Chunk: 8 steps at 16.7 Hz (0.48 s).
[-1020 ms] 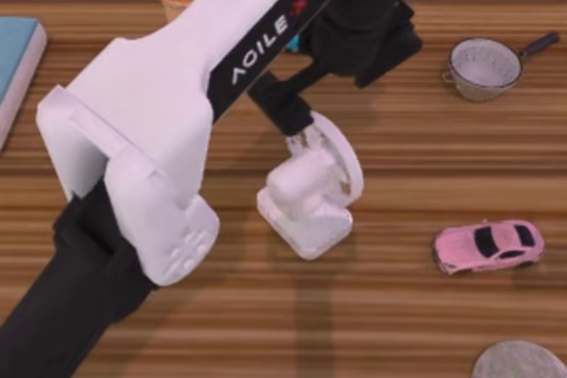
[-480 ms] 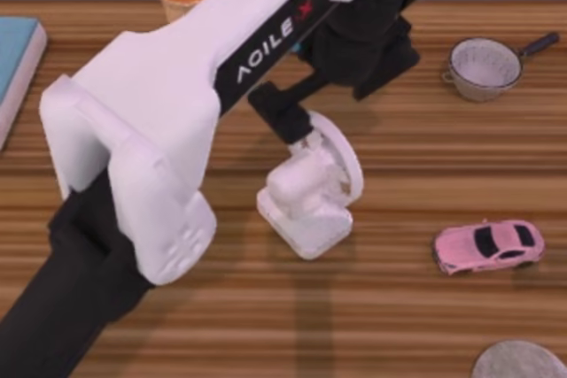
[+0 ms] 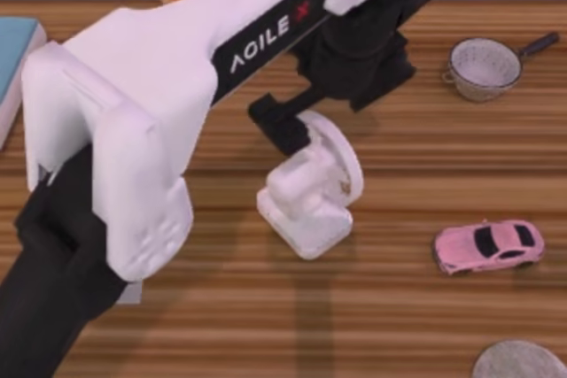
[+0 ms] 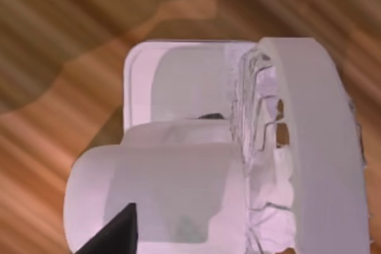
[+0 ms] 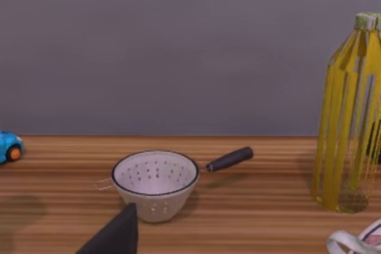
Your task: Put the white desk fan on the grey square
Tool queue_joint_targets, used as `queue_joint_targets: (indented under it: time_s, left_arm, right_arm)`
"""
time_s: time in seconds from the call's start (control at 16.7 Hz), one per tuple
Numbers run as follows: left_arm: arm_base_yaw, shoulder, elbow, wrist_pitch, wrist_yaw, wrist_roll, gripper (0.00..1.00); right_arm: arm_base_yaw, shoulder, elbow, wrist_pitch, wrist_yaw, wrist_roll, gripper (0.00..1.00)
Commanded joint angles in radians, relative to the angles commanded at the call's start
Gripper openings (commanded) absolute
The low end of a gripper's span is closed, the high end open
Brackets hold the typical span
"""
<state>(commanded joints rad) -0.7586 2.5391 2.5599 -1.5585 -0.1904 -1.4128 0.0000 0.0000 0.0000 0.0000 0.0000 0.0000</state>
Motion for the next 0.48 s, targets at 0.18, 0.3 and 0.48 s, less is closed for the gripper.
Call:
queue_joint_targets:
  time_s: [0.18, 0.3, 0.48]
  left_arm:
    - [0.003, -0.036, -0.099, 0.063, 0.0, 0.003, 1.0]
    - [0.005, -0.054, -0.146, 0.093, -0.001, 0.004, 1.0]
    - [0.006, -0.065, -0.176, 0.112, -0.001, 0.005, 1.0]
  right_arm:
    - [0.0, 0.0, 0.0, 0.0, 0.0, 0.0, 1.0]
    - [0.0, 0.0, 0.0, 0.0, 0.0, 0.0, 1.0]
    - [0.0, 0.0, 0.0, 0.0, 0.0, 0.0, 1.0]
